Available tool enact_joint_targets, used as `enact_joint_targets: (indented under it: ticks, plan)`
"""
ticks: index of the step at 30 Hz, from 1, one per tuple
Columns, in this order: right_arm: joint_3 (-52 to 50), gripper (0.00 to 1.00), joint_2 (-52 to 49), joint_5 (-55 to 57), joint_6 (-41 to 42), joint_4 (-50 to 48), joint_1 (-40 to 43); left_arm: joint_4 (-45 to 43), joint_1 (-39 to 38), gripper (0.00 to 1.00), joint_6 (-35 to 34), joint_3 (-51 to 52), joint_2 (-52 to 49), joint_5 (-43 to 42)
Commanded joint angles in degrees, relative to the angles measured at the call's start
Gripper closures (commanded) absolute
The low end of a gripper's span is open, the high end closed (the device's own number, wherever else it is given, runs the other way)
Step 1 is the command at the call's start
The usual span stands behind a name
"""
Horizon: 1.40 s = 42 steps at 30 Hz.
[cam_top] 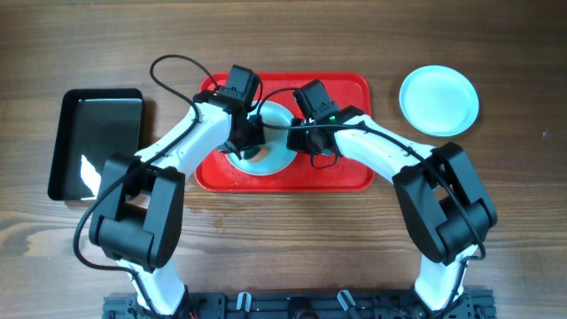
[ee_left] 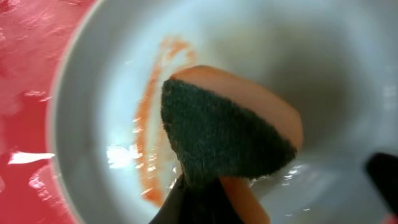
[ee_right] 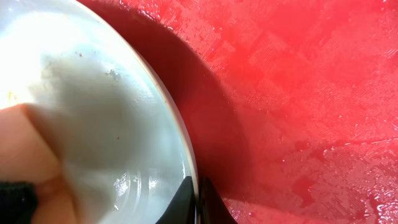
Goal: Clean dirty plates on tray and stack at the side
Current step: 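Hold the plate with the right gripper and scrub it with the left sponge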
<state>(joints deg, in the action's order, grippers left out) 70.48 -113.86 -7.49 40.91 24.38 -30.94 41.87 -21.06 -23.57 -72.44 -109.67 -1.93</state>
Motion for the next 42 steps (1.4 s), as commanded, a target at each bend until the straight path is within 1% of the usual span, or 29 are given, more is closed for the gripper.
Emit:
enact_joint_targets:
  ticks: [1,6,8,11,14,17,19,22,25,31,37,40,42]
  plan:
    - [-0.6,0.96,-1.6,0.4,-0.4,0.7,0.3,3.1,1.1,0.96,0.7,0.2,-0.4,10.3]
    - [-0.6,0.96,-1.6,0.0,-0.4,0.7,0.3,4.0,3.3,0.96,0.7,0.2,-0.4,18.3]
    - [-0.6,0.96,-1.6,0.0,-0.4,0.7,0.3,3.2,4.2,0.96,0.7,0.2,-0.4,20.1]
    - [-0.6,0.96,-1.6,0.0,-0.4,0.7,0.2,2.4,4.8,0.96,0.7,-1.0,-0.1,19.9]
    - [-0.6,0.96,-1.6,0.0,-0.4,0.7,0.2,2.4,4.6,0.96,0.7,-3.3,0.4,17.4]
    - [-0.6,0.96,-1.6,0.0,-0.4,0.7,0.2,2.4,3.7,0.96,0.7,-5.9,1.5,12.0]
    - [-0.6,0.96,-1.6,0.0,-0.4,0.8,0.2,1.9,3.2,0.96,0.7,-7.1,2.1,7.0]
    - [-0.6,0.96,-1.6,0.0,-0.4,0.9,0.2,-0.4,2.4,0.96,0.7,-7.3,2.7,-3.0]
    - [-0.6,0.96,-1.6,0.0,-0.3,0.8,0.2,-2.0,1.5,0.96,0.6,-7.3,2.2,-9.4]
    - [-0.6,0.96,-1.6,-0.8,-0.2,0.8,0.2,-3.3,-0.1,0.96,-3.8,-7.3,-1.3,-9.4]
    - [-0.6,0.96,-1.6,-1.5,-0.2,0.7,0.2,-4.9,-1.7,0.96,-3.9,-7.3,-7.1,-13.5]
    - [-0.6,0.96,-1.6,-1.5,-0.2,1.0,0.2,-5.3,-1.9,0.96,-3.9,-7.3,-9.0,-12.5]
    - [-0.6,0.96,-1.6,-1.5,-0.3,1.4,0.2,-5.1,-1.7,0.96,-3.9,-7.3,-9.5,-9.0]
